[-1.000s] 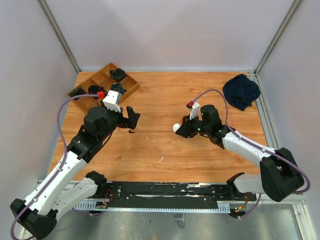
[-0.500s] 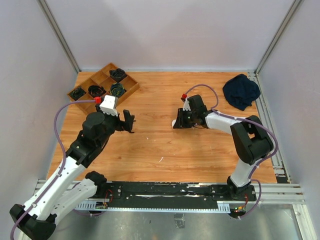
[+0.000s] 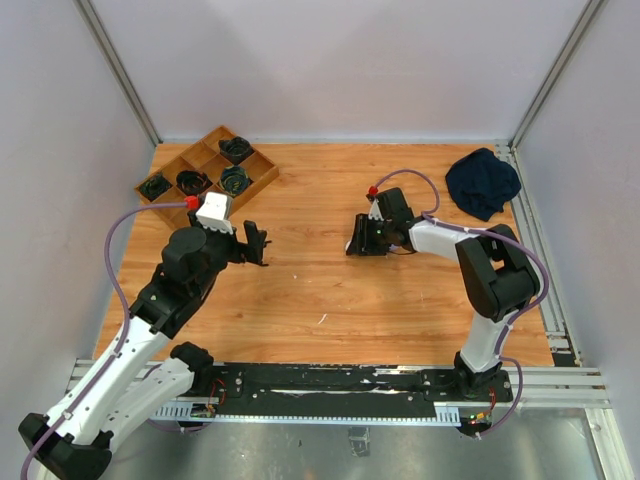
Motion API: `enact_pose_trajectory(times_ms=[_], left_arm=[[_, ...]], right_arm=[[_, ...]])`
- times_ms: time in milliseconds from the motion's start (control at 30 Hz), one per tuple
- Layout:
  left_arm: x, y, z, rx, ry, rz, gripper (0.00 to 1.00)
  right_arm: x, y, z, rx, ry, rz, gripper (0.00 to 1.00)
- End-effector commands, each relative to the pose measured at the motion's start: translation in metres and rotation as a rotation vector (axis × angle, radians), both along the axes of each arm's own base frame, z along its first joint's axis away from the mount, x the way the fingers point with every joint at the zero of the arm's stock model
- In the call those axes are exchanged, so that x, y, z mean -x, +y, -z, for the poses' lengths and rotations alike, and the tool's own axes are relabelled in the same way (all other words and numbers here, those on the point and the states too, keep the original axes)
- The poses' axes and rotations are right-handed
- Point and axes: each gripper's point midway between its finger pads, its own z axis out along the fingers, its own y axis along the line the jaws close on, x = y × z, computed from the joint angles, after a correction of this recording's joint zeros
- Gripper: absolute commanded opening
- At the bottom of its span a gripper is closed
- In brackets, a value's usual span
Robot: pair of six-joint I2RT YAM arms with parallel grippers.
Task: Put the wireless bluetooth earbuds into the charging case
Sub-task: Place the charging case at the center of the board.
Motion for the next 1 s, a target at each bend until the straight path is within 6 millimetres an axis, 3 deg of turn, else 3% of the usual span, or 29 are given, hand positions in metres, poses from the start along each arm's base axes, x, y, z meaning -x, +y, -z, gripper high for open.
enact_pose_trajectory(times_ms=[0,200,433,600,767,967], left_arm=[[-0.002,0.004,-0.006,0.003,-0.033,-0.011,0.95],[-0.001,0.004,-0.007,0.009,-0.037,-0.012,0.95],[-0.001,0.006,-0.008,0.011,-0.037,-0.021,0.95],[0.000,0.010,-0.010,0.016,-0.044,-0.044,0.95],[0.001,0.016,-0.014,0.020,-0.059,-0.070,0.95],[0.004,0.025,-0.019,0.027,-0.083,-0.107,0.97]], right_arm=[[-0.002,-0.011,0.006,0.024,0.037,0.054,0.47],[0.006,-0.015,-0.003,0.032,0.036,0.036,0.55],[0.017,-0.044,-0.023,0.153,-0.011,0.042,0.65],[0.034,-0.089,-0.041,0.325,-0.034,0.064,0.71],[0.056,-0.150,-0.056,0.506,-0.034,0.147,0.75],[0.090,-0.205,-0.055,0.528,0.050,0.306,0.78]])
